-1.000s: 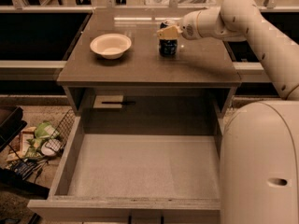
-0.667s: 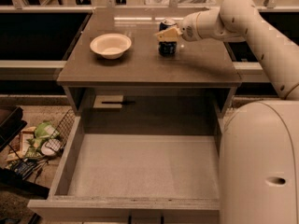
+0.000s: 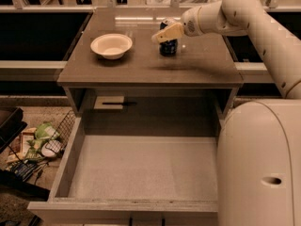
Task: Pick pepsi can from top drawer and place on counter
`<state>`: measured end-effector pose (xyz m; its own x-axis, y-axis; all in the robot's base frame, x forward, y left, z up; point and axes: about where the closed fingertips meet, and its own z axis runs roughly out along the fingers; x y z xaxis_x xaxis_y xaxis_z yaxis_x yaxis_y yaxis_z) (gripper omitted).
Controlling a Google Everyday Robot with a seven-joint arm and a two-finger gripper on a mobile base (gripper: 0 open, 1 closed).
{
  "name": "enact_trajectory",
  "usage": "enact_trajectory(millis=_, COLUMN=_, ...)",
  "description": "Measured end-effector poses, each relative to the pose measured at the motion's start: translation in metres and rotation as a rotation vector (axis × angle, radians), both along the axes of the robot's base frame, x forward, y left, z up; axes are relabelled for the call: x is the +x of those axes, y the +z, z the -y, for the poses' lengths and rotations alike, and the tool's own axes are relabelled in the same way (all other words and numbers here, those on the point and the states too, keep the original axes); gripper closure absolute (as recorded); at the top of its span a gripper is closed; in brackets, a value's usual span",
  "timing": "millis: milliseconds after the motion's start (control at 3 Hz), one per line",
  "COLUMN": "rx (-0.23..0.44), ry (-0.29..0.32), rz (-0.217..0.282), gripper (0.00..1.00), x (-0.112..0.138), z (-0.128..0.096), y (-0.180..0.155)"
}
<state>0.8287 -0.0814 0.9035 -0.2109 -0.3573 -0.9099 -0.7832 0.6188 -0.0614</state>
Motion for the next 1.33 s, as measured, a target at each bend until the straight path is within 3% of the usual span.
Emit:
enact_trajectory(millis=333, rx=-0.072, ry=0.013, rz=0.035, gripper=0.00, x=-0.009, z=0.014, y=0.042)
enact_trajectory(millis=667, rx=-0.143, ry=0.012, rz=0.093, gripper=0.00, x=-0.035, z=0.050, y=0.089)
enact_trajectory(millis=1000, rx=-0.251, ry=-0.008, rz=0.205, gripper=0.00, x=-0.078, z=0.098, y=0.142)
enact_trajectory(millis=1333, rx=-0.375, ry=-0.108, rz=0.294, gripper=0.00, x=-0.130, z=0.149, y=0.182)
